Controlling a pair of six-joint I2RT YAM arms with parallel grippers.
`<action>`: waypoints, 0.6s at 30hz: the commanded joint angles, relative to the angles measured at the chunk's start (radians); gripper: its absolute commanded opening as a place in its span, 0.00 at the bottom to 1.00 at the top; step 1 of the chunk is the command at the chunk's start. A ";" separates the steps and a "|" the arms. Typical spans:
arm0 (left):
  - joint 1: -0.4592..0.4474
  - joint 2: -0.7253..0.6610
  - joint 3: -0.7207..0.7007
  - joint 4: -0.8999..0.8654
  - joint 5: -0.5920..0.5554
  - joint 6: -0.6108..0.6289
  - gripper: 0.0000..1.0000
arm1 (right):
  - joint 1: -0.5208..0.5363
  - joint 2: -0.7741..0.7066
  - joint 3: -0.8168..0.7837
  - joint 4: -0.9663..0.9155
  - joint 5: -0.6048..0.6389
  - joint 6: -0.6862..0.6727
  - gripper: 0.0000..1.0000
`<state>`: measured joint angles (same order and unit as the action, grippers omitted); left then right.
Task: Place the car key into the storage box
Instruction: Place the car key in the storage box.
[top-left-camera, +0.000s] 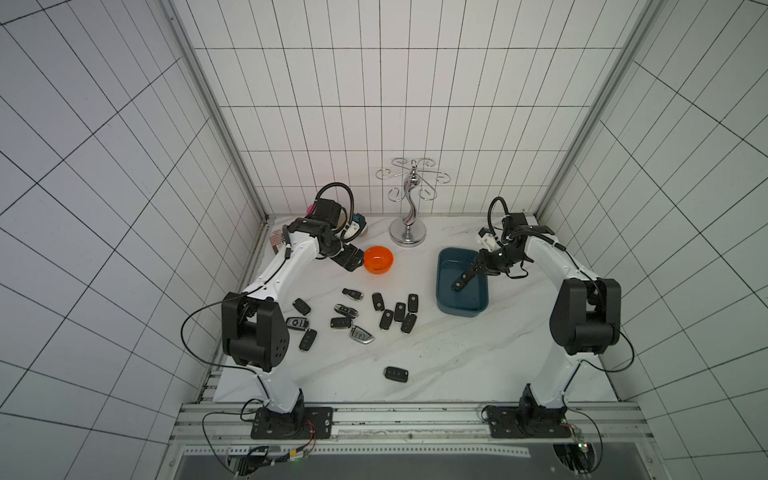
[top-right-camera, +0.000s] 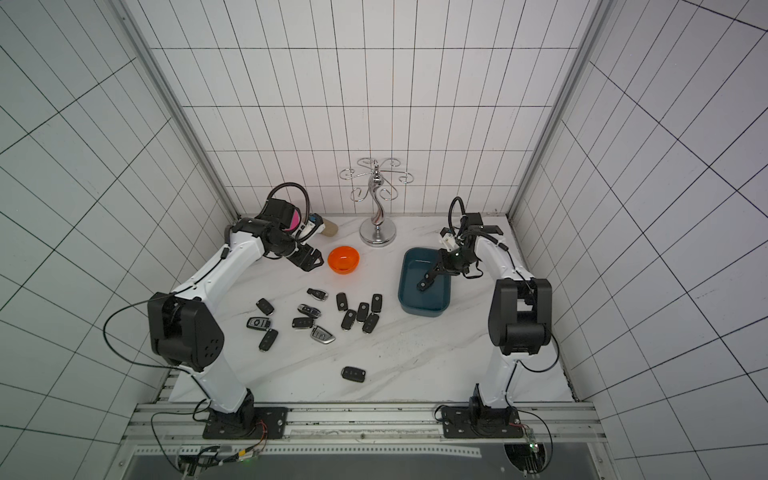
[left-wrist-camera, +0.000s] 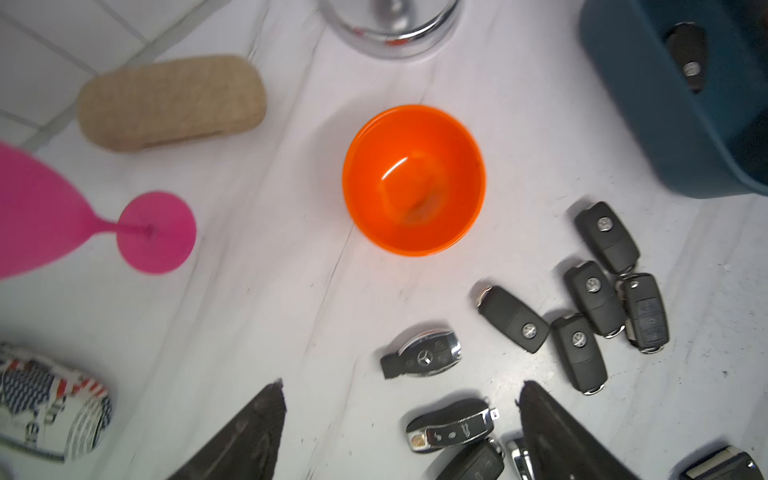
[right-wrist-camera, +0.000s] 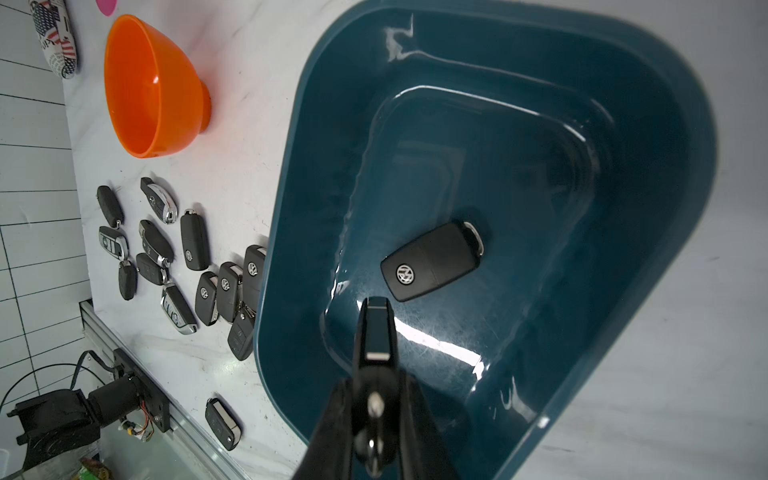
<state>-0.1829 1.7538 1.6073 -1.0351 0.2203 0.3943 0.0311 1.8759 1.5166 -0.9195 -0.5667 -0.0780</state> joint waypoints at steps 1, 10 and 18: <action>0.063 0.020 -0.036 -0.092 -0.059 -0.075 0.85 | 0.035 0.032 0.062 -0.088 -0.042 -0.052 0.00; 0.129 0.078 -0.084 -0.111 -0.132 -0.097 0.83 | 0.085 0.124 0.154 -0.159 0.008 -0.069 0.03; 0.124 0.095 -0.165 -0.001 -0.061 0.119 0.80 | 0.084 0.185 0.192 -0.186 0.044 -0.068 0.04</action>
<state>-0.0563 1.8477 1.4700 -1.0958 0.1257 0.4042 0.1184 2.0338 1.6417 -1.0504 -0.5381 -0.1184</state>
